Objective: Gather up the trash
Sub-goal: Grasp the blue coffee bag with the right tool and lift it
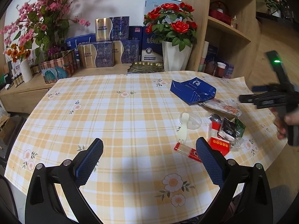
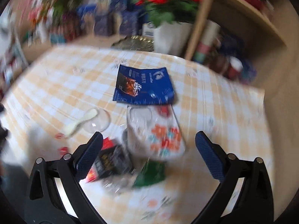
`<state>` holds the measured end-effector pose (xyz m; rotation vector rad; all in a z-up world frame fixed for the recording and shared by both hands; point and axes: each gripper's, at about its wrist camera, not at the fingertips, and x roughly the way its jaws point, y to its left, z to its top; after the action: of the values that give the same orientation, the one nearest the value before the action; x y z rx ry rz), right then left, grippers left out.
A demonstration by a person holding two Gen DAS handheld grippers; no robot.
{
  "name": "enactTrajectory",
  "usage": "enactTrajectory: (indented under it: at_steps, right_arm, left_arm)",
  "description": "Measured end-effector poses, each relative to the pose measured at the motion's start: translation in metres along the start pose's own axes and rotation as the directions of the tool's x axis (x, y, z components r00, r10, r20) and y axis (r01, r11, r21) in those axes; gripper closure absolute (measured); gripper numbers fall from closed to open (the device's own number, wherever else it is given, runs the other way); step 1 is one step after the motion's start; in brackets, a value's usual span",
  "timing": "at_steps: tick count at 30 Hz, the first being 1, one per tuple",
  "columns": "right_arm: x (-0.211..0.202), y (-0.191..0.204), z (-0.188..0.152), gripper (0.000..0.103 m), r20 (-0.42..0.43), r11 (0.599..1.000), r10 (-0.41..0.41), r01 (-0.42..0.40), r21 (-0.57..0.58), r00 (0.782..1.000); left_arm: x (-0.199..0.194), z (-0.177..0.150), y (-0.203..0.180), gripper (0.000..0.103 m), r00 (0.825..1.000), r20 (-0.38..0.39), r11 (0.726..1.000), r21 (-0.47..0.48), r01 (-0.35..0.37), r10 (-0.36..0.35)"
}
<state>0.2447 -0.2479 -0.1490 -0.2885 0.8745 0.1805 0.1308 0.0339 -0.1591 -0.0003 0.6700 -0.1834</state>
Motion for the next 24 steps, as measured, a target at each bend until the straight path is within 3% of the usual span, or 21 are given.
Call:
enactTrajectory:
  at_steps: [3,11,18,20,22,24]
  right_arm:
    - [0.034,0.017,0.021,0.006,-0.039,0.991,-0.048,0.043,-0.124,0.998]
    - [0.112,0.052,0.046,0.006,-0.135,0.957,-0.131,0.089,-0.277,0.982]
    - [0.149,0.056,0.061,0.007,-0.177,0.946,-0.190,0.132,-0.295,0.966]
    - [0.159,0.060,0.061,0.007,-0.187,0.927,-0.218,0.143,-0.347,0.958]
    - [0.161,0.064,0.061,0.010,-0.161,0.907,-0.231,0.153,-0.392,0.960]
    - [0.162,0.064,0.065,0.035,-0.169,0.903,-0.225,0.140,-0.405,0.960]
  left_arm:
    - [0.006,0.000,0.005,0.006,1.000,-0.005,1.000,-0.003,-0.004,0.004]
    - [0.021,-0.007,0.019,0.006,1.000,-0.031,0.999,-0.040,-0.002,0.001]
    - [0.030,-0.011,0.026,0.006,0.999,-0.044,0.998,-0.064,0.004,-0.006]
    - [0.033,-0.012,0.028,0.006,0.999,-0.050,0.997,-0.073,0.008,-0.012]
    - [0.035,-0.013,0.029,0.006,0.998,-0.052,0.997,-0.074,0.012,-0.016]
    - [0.037,-0.014,0.029,0.006,0.998,-0.056,0.997,-0.070,0.013,-0.017]
